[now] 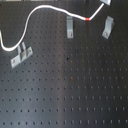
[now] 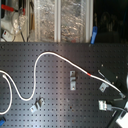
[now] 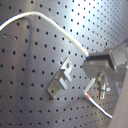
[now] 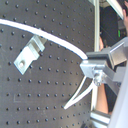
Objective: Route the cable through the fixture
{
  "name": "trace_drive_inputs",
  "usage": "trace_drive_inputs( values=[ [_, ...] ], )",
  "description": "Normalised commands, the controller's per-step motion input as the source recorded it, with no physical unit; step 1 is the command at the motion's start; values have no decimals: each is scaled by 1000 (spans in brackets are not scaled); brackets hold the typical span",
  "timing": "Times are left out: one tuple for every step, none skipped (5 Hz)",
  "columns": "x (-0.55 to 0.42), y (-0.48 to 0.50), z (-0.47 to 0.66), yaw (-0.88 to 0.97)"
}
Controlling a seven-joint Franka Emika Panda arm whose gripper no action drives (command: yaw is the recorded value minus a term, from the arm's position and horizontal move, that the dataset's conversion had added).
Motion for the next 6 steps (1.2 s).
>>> trace_drive_inputs(
  values=[
    [-14, -18, 0, 0],
    [-168, -123, 519, -109],
    [-306, -70, 687, -49],
    [-334, 63, 609, 0],
    [-336, 81, 461, 0],
    [-378, 91, 429, 0]
  ],
)
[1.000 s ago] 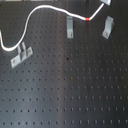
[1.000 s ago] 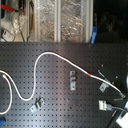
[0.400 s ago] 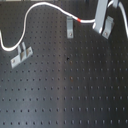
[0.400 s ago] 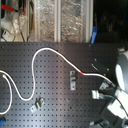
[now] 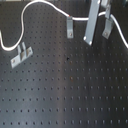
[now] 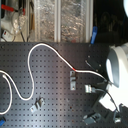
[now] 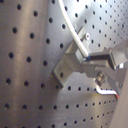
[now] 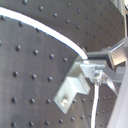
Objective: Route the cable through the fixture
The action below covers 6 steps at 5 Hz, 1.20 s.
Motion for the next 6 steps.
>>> trace_drive_inputs(
  values=[
    [-321, 120, 279, 11],
    [-282, 121, 241, 54],
    [-238, 20, 315, 31],
    [-205, 46, 70, 29],
    [-398, -62, 7, 0],
    [-397, -62, -26, 0]
  ],
)
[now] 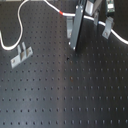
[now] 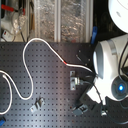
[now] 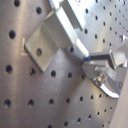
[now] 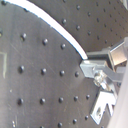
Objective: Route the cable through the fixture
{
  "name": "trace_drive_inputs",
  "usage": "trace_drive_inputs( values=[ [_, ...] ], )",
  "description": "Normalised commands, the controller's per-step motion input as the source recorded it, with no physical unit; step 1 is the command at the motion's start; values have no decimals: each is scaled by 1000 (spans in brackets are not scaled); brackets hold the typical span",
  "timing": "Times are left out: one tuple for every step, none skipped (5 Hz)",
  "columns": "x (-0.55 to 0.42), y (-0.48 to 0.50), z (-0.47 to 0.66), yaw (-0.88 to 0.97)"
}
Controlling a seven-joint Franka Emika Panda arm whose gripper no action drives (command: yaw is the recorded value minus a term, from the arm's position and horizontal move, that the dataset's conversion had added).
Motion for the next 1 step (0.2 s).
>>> trace_drive_inputs(
  values=[
    [-75, 22, 1, 0]
  ],
)
